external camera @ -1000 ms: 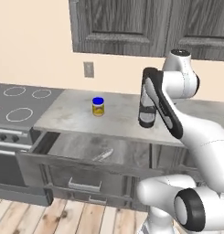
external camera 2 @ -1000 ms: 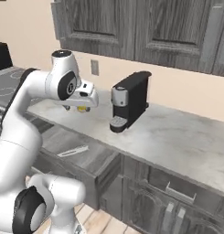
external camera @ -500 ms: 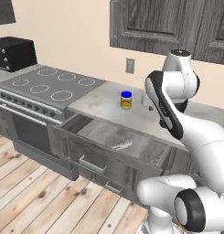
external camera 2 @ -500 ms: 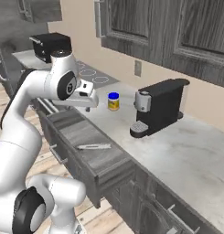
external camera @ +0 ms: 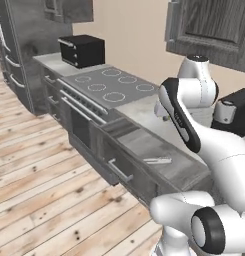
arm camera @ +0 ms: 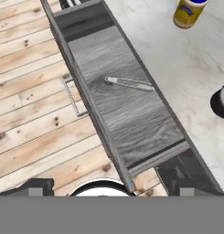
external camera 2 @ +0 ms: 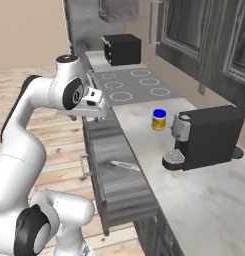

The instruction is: Pick the tongs from the drawer and place it on the counter.

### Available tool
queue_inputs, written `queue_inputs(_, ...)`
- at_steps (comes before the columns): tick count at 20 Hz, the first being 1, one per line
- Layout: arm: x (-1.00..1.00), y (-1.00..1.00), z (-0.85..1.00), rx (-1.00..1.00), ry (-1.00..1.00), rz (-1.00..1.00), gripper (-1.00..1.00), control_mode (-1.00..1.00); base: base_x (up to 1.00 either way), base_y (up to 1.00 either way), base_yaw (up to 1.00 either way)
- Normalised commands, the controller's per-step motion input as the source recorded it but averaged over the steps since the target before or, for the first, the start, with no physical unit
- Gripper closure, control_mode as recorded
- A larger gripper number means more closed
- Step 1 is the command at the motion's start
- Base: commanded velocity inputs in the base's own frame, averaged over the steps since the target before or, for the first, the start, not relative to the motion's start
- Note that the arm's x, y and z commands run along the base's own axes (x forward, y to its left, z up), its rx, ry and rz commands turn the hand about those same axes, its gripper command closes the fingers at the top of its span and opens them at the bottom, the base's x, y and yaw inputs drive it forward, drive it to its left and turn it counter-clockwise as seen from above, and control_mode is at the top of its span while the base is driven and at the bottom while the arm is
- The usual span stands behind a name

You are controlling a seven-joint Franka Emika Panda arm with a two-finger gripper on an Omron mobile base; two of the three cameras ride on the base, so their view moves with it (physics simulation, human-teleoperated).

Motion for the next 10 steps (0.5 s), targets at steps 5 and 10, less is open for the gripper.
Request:
queue_inputs(5,0.0,0.0,0.0,0.0,0.0,0.0,-1.0,1.0,-0.01,-0.7,0.59)
queue_inputs(10,-0.08,-0.29,-0.31,0.03,0.06,0.25,-1.0,-1.0,-0.08,-0.28,0.22)
